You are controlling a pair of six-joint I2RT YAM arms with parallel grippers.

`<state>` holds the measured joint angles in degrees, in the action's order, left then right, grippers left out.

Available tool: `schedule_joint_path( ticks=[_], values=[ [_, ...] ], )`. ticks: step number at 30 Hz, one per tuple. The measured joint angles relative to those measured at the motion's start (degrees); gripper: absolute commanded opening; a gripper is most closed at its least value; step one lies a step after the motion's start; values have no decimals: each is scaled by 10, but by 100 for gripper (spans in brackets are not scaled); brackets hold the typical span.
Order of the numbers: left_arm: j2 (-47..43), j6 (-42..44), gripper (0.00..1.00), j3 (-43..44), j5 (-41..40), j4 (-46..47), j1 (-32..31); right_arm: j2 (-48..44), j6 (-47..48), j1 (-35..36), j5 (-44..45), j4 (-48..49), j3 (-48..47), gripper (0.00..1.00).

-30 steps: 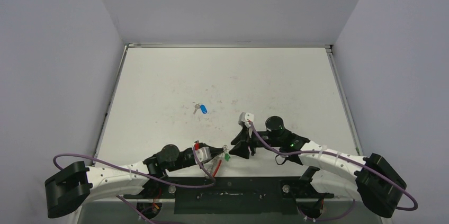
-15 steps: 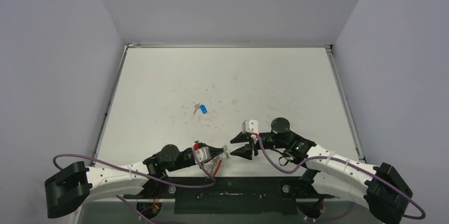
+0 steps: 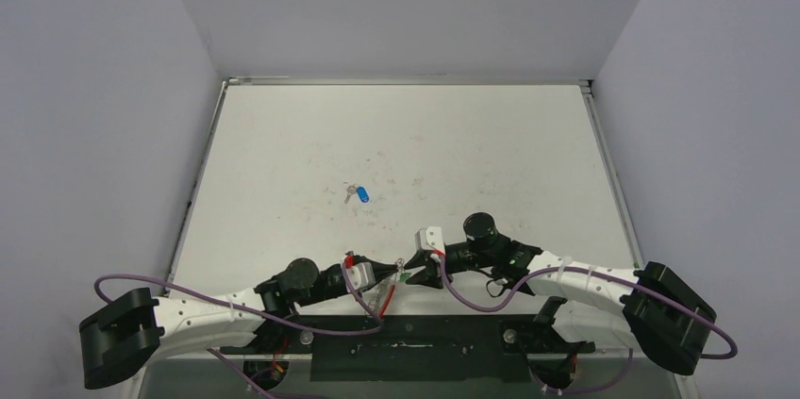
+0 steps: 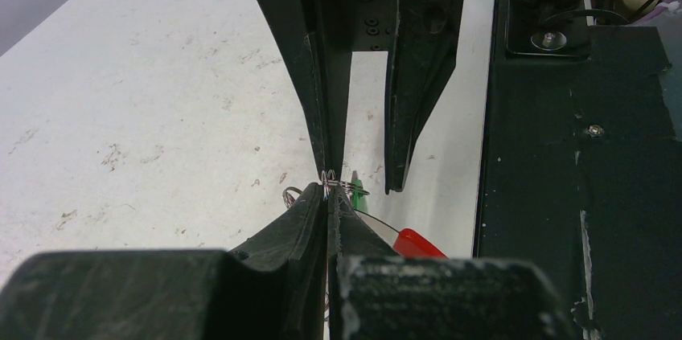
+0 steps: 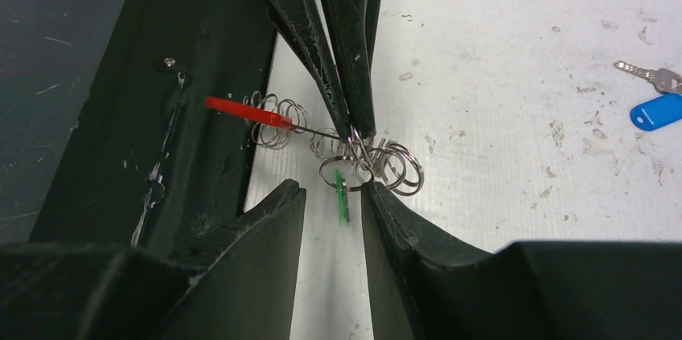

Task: Put the keys on the keyring

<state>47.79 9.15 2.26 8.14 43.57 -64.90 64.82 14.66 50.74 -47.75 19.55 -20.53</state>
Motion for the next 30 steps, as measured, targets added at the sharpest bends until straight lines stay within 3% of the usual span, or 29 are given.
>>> schedule_joint_path(
  ticks=[12, 15, 23, 30],
  values=[
    [0, 0, 0, 0, 0, 0, 0, -17, 1, 3, 21, 15, 0, 32],
    [0, 0, 0, 0, 0, 0, 0, -23, 1, 3, 24, 22, 0, 26],
    [0, 0, 0, 0, 0, 0, 0, -17, 2, 3, 25, 36, 0, 24],
    [0, 0, 0, 0, 0, 0, 0, 4, 0, 6, 25, 53, 0, 17]
  ],
)
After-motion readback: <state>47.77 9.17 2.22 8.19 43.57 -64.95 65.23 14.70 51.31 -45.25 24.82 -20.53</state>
